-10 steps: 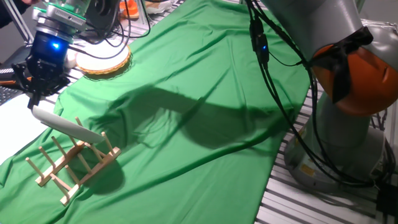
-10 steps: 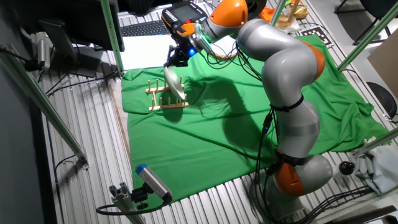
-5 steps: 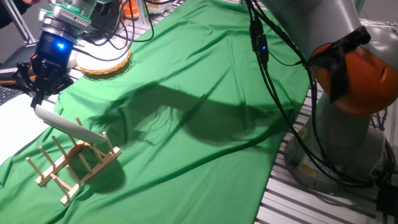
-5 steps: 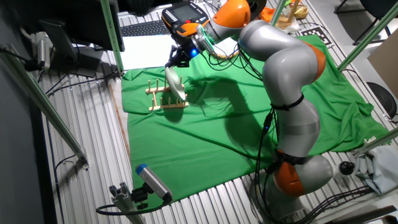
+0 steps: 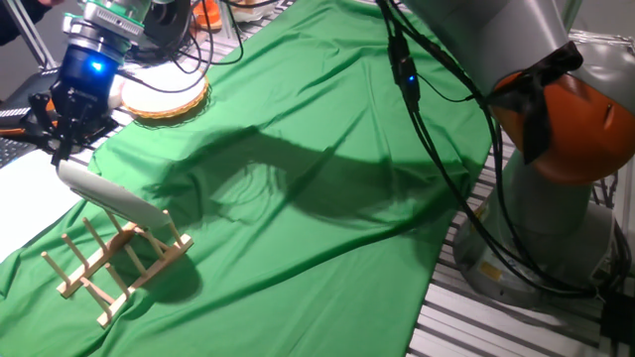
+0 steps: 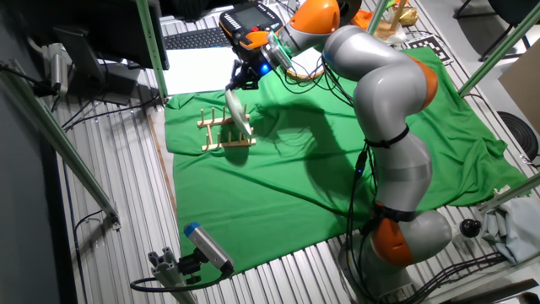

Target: Put the dish on the dish rack

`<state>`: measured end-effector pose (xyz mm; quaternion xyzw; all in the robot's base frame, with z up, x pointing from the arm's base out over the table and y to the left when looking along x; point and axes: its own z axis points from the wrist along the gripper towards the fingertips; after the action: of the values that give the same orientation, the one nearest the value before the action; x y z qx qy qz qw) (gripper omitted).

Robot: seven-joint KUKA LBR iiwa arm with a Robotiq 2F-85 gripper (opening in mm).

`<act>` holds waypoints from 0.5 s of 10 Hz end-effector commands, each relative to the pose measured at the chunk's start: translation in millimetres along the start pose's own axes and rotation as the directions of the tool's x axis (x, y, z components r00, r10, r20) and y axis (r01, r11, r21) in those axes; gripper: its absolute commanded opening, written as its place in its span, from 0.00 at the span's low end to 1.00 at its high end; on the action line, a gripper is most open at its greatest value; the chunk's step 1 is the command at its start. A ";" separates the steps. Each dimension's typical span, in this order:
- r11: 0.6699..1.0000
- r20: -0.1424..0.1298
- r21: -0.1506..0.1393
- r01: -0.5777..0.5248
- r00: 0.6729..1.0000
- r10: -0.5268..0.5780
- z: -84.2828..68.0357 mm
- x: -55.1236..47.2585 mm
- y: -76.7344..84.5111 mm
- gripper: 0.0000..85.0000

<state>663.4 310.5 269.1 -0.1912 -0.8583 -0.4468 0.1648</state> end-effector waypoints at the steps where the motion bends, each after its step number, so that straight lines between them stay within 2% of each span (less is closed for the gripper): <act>1: 1.000 -0.004 0.001 0.000 1.000 0.000 -1.7 -0.5 -0.1 0.00; 3: 1.000 -0.001 0.003 0.013 1.000 -0.013 -2.5 -2.1 -1.1 0.00; 5: 1.000 -0.018 -0.005 0.021 1.000 -0.021 -4.2 -5.0 -5.7 0.00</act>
<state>665.5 302.5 264.7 -0.1787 -0.8570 -0.4534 0.1673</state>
